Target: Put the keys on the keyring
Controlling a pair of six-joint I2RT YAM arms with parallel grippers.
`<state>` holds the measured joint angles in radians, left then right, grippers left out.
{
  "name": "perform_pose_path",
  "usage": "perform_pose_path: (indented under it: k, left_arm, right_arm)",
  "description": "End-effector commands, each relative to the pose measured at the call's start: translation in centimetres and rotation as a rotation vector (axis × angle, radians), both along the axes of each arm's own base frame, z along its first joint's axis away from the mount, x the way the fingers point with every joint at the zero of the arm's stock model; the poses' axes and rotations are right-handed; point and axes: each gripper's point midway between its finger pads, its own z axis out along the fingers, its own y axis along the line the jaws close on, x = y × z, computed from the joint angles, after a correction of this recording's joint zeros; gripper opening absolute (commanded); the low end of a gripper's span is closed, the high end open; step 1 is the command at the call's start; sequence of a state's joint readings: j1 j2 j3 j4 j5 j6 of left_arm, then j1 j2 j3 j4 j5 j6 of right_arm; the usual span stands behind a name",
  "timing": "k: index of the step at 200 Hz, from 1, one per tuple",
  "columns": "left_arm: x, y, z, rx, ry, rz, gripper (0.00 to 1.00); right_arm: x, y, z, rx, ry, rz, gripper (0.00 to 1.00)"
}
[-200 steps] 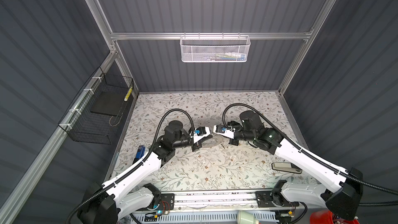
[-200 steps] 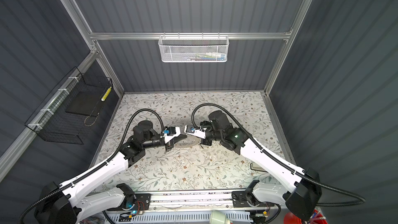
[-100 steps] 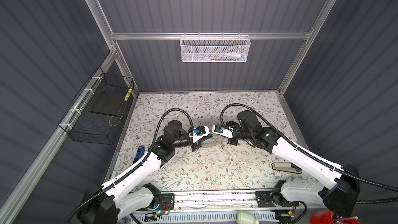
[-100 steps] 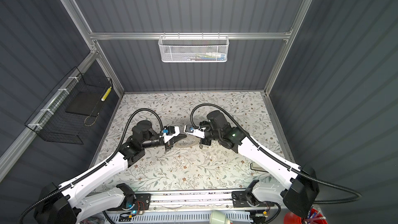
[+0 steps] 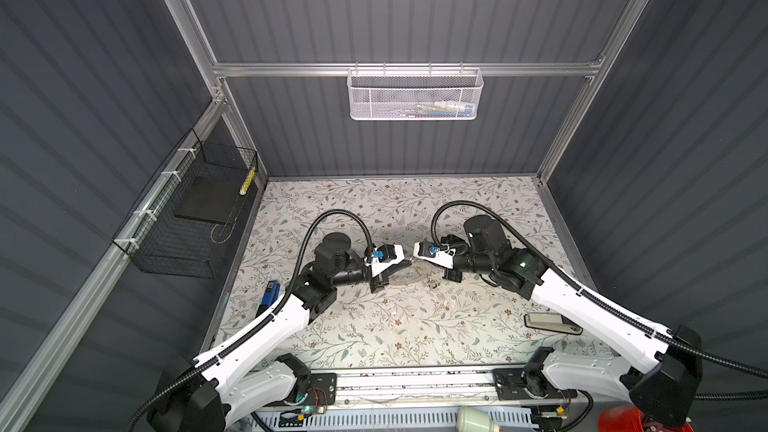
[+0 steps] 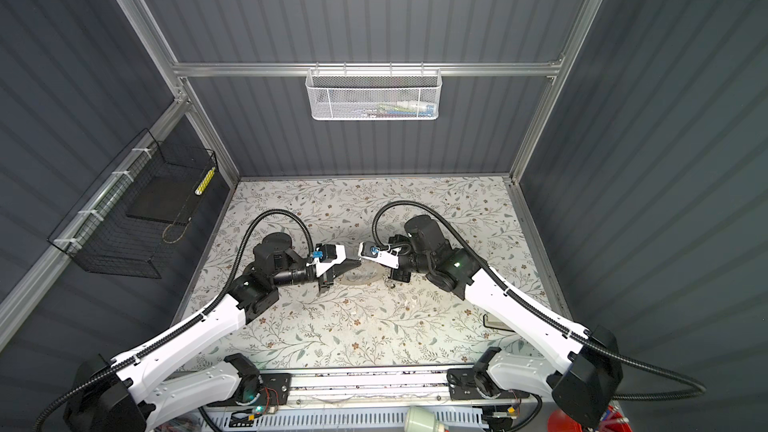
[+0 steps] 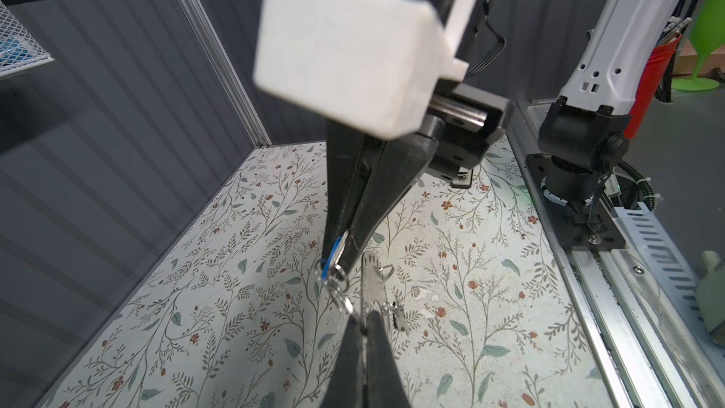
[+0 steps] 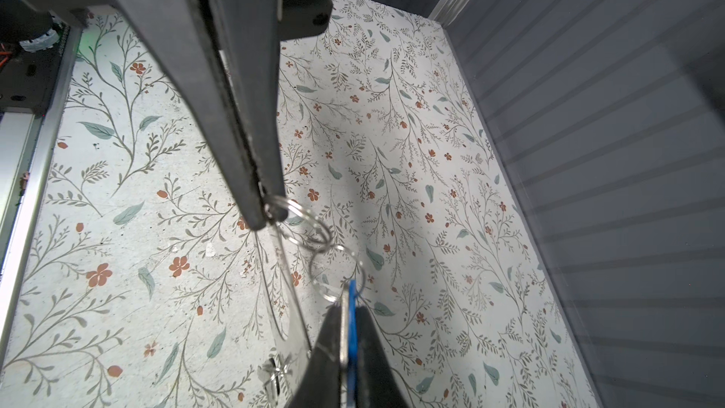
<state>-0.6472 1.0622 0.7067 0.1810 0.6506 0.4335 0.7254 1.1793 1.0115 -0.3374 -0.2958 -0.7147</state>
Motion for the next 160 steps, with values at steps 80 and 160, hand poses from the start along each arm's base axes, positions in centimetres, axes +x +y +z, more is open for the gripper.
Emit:
perform_pose_path:
  k: [80,160]
  left_arm:
    - [-1.4,-0.5,3.1,-0.062,-0.029,-0.096,0.00]
    - [-2.2,-1.2,3.1,-0.044,-0.019,-0.189,0.00]
  right_arm:
    - [-1.9,-1.7,1.4,0.084,0.082,0.026,0.46]
    - [-5.6,-0.8,5.6,0.246,0.208,0.218,0.46]
